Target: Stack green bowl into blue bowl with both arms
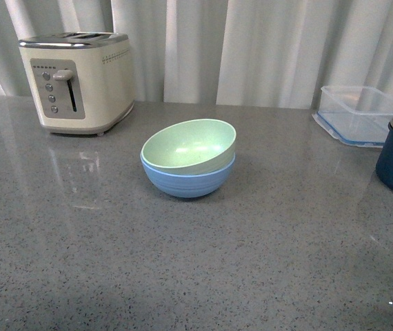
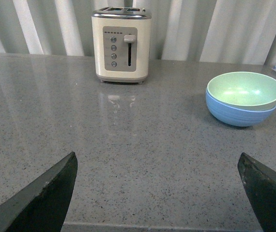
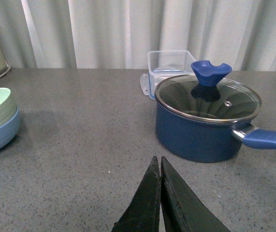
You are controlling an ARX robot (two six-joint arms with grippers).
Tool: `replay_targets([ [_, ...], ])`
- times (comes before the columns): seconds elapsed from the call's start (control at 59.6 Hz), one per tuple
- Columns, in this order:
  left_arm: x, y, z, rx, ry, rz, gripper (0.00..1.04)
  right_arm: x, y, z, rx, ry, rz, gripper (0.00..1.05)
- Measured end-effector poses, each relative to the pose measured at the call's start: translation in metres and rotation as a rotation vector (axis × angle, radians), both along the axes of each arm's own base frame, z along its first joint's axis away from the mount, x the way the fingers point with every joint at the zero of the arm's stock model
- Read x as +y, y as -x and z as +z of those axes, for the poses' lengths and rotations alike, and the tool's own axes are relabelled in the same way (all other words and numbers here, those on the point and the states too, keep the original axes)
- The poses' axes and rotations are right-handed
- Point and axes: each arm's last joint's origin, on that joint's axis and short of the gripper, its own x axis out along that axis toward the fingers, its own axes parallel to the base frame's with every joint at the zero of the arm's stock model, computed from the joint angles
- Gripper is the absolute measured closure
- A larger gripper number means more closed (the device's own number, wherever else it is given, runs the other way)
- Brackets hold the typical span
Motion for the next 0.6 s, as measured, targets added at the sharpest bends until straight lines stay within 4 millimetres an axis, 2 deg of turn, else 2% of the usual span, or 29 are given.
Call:
replay_targets([
  [0.168,0.000,0.000,0.000,0.000,0.000,0.000,0.07,0.000,0.010,-0.003,-0.003,0.000,0.002,1.04],
  [0.302,0.000,0.000,0.000,0.000,0.000,0.000,0.07,0.000,0.020,-0.015,0.006,0.000,0.003,1.04],
  [0.604,0.000,0.000,0.000,0.000,0.000,0.000,0.07,0.000,0.032,-0.010,-0.012,0.000,0.003,1.04],
])
